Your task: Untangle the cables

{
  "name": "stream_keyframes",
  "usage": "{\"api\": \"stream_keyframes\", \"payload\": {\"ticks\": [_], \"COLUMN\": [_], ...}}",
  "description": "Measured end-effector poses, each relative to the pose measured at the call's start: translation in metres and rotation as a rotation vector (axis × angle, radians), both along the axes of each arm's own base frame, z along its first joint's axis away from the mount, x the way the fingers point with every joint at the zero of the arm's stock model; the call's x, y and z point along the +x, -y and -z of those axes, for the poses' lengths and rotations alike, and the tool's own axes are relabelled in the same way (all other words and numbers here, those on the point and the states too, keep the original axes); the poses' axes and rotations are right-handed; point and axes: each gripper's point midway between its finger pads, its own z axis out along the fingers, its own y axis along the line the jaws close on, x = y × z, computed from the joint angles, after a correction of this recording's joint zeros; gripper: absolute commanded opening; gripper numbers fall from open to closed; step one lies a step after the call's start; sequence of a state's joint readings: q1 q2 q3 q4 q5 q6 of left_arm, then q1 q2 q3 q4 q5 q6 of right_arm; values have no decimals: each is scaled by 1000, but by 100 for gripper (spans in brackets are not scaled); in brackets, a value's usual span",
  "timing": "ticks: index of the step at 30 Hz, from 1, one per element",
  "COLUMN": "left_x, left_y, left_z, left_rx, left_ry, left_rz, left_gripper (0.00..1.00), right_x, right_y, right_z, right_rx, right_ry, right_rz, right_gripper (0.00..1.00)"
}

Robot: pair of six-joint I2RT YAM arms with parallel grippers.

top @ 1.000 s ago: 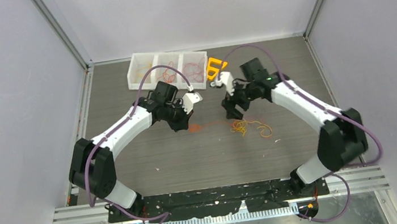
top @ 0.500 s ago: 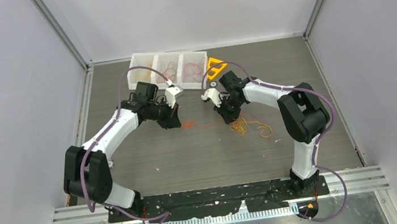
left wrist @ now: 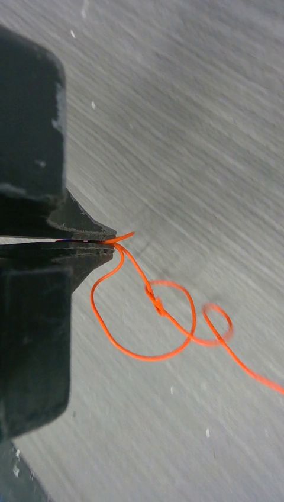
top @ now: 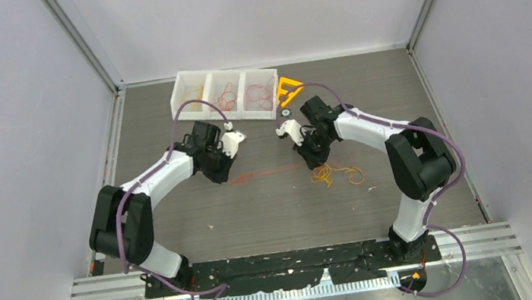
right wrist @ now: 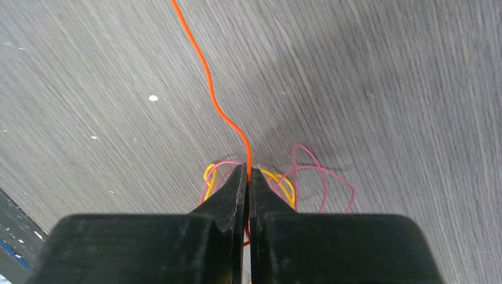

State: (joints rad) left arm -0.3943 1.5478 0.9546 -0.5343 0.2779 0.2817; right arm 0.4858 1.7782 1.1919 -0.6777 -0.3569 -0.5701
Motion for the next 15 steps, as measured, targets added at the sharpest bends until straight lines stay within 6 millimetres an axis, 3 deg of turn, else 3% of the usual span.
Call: {"api": "stream_keyframes", "payload": {"ticks": [3,7,10,15], "left_x": [6,1,9,15], "left_y": [-17,-51,-74,-87], "left_z": [4,4,0,1], "left_rx": [81,126,151,184], "left_ry": [57,71,98,118], "left_rz": [22,31,26,35], "left_gripper": [0,0,0,0], "right_x": [2,9,16,23], "right_y": [14,47,68,80], "right_z": [3,12,15,7], "right_rx": [-28,-93,-126,-145], "right_ry": [-2,-6,-1,34], "right_rz": [30,111,170,200], "right_gripper": [5,6,5,5]}}
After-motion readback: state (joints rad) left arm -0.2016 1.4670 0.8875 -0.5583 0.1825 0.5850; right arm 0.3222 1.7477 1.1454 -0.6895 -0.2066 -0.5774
